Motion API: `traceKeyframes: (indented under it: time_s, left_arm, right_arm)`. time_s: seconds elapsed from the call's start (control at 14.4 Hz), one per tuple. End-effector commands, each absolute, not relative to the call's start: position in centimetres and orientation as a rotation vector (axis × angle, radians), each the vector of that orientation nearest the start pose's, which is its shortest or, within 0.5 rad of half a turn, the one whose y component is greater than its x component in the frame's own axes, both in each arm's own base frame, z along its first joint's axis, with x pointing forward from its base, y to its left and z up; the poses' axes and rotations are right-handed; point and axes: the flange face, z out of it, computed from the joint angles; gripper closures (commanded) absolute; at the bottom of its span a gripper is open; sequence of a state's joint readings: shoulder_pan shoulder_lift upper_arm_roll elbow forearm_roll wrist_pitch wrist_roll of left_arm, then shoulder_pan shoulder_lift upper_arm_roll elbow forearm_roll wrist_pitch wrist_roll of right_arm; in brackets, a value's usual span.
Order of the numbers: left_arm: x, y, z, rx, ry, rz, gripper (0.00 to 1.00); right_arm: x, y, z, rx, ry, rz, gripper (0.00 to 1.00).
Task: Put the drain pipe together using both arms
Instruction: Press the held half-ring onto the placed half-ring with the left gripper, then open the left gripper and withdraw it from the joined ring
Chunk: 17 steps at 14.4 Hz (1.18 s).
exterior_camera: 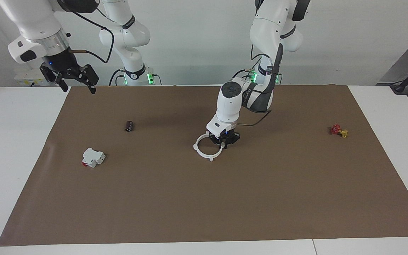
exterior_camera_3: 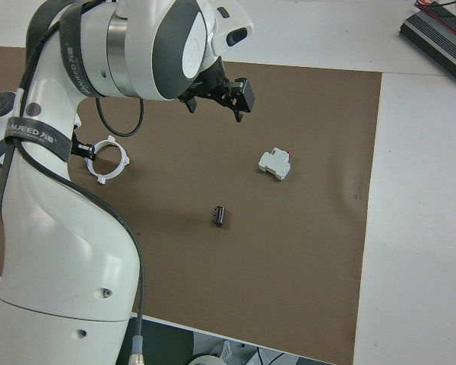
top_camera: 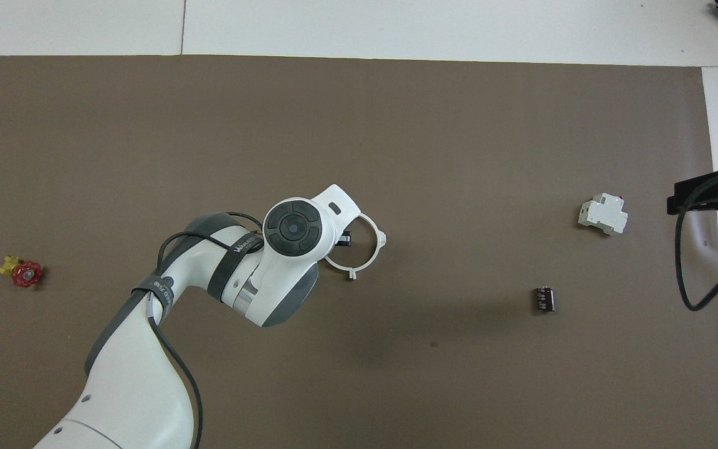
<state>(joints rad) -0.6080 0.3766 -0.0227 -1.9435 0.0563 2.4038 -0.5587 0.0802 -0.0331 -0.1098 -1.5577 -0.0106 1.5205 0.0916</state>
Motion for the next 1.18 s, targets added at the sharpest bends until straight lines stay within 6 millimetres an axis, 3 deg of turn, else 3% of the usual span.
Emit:
traceKeyframes:
  time_s: [0.0, 0.28, 0.42, 0.69, 0.83, 1.11]
  left_arm:
    - [50.4, -37.0, 29.5, -3.145, 0.183, -0.162, 0.01]
    - [50.8, -36.8, 30.4, -3.146, 0.156, -0.166, 0.00]
    - [51.3, -35.7, 33.0, -3.150, 0.134, -0.183, 0.00]
    - [52.6, -29.4, 39.0, -3.121, 0.015, -0.136, 0.00]
    - [52.7, -26.1, 41.0, -3.095, 0.097, -0.076, 0.00]
    - [52.6, -19.8, 42.6, -3.068, 0.233, 0.023, 0.00]
  right_arm:
    - [53.5, -1.9, 64.4, -3.159, 0.157, 0.007, 0.00]
    - [53.5, -1.9, 64.4, -3.159, 0.157, 0.007, 0.00]
    - [53.5, -1.9, 64.4, -3.159, 0.157, 0.007, 0.00]
    - [53.5, -1.9, 64.4, -3.159, 0.157, 0.007, 0.00]
    - [53.5, -1.9, 64.4, -3.159, 0.157, 0.007, 0.00]
    - [53.5, -2.0, 64.4, -3.159, 0.159, 0.007, 0.00]
